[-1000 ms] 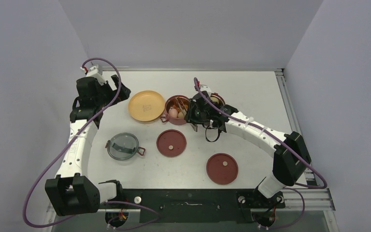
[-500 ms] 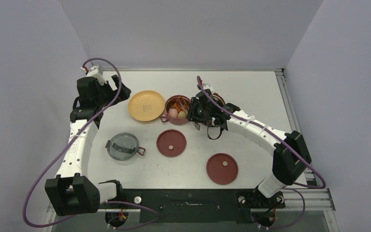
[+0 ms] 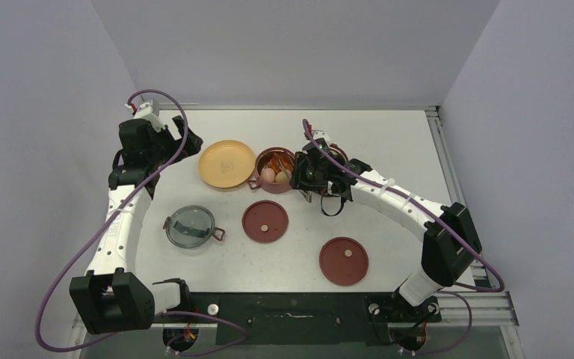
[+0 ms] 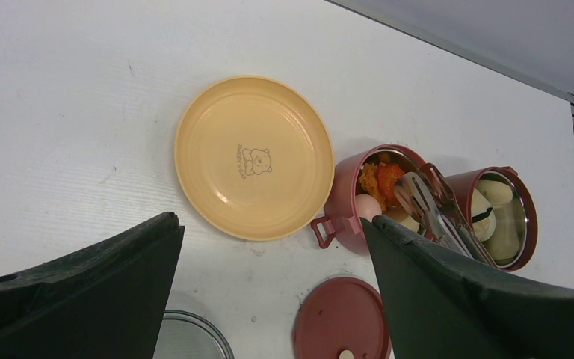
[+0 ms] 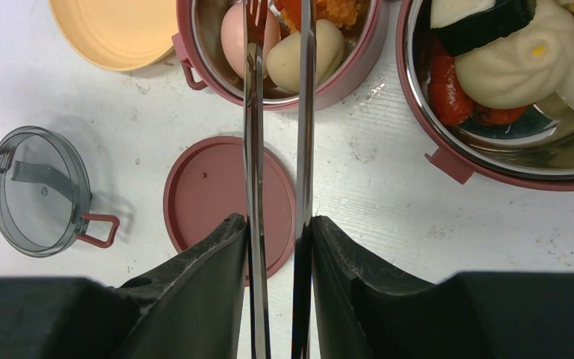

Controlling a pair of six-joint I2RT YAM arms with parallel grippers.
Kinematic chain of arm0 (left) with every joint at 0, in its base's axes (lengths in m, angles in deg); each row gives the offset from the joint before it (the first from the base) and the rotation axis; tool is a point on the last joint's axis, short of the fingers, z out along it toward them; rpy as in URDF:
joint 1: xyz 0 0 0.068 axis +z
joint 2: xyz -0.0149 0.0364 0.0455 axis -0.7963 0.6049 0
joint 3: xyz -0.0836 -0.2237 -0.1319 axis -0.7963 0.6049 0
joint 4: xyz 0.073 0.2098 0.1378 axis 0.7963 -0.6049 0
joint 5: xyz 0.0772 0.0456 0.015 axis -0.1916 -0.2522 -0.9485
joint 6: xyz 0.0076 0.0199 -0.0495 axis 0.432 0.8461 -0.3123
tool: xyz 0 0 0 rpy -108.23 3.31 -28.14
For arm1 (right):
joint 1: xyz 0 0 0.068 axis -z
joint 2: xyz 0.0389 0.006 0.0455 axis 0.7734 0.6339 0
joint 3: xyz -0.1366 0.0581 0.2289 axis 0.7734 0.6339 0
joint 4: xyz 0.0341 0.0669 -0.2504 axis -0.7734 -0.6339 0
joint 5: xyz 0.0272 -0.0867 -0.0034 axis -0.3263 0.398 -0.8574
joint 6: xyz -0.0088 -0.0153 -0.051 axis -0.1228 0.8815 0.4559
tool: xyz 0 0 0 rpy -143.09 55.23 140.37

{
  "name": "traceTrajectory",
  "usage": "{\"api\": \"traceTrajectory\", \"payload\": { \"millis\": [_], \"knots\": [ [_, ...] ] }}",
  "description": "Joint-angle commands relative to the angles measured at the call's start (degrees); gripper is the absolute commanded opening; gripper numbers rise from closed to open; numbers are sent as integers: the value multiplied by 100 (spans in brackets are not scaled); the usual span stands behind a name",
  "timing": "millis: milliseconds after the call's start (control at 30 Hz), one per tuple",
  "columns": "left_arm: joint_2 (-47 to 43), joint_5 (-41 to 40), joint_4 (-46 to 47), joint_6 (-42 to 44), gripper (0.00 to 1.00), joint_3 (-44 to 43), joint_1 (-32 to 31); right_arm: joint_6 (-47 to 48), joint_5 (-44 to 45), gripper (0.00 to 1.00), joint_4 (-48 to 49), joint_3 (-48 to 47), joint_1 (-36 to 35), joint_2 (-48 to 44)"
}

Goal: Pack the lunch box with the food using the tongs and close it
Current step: Place the fake food in the packing box.

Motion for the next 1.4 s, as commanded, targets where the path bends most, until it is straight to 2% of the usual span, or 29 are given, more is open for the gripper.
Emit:
{"api": "traceTrajectory", "payload": {
  "millis": [0, 200, 367, 567, 833, 1000, 1367],
  "knots": [
    [-25, -32, 175, 47, 98, -168, -16, 163, 284, 35, -5, -378, 31, -256],
    [-12, -194, 95, 132, 98, -205, -84, 467, 572, 34, -254, -648, 34, -500],
    [-61, -809, -120, 492, 97, -290, -650, 959, 1226, 33, -963, -1143, 91, -525],
    [106, -183, 22, 233, 97, -228, -855, 1328, 1313, 33, -1139, -1028, 693, -924],
    [444, 329, 142, -38, 97, -194, -1272, 1731, 441, 33, -487, 90, 2494, -1671],
    [470, 281, 161, -52, 97, -163, -1334, 1768, -323, 33, 185, 806, 3351, -1618],
    [630, 155, 71, 21, 97, -198, -1334, 1873, -409, 30, 1031, 1628, 3559, -1116]
  ]
}}
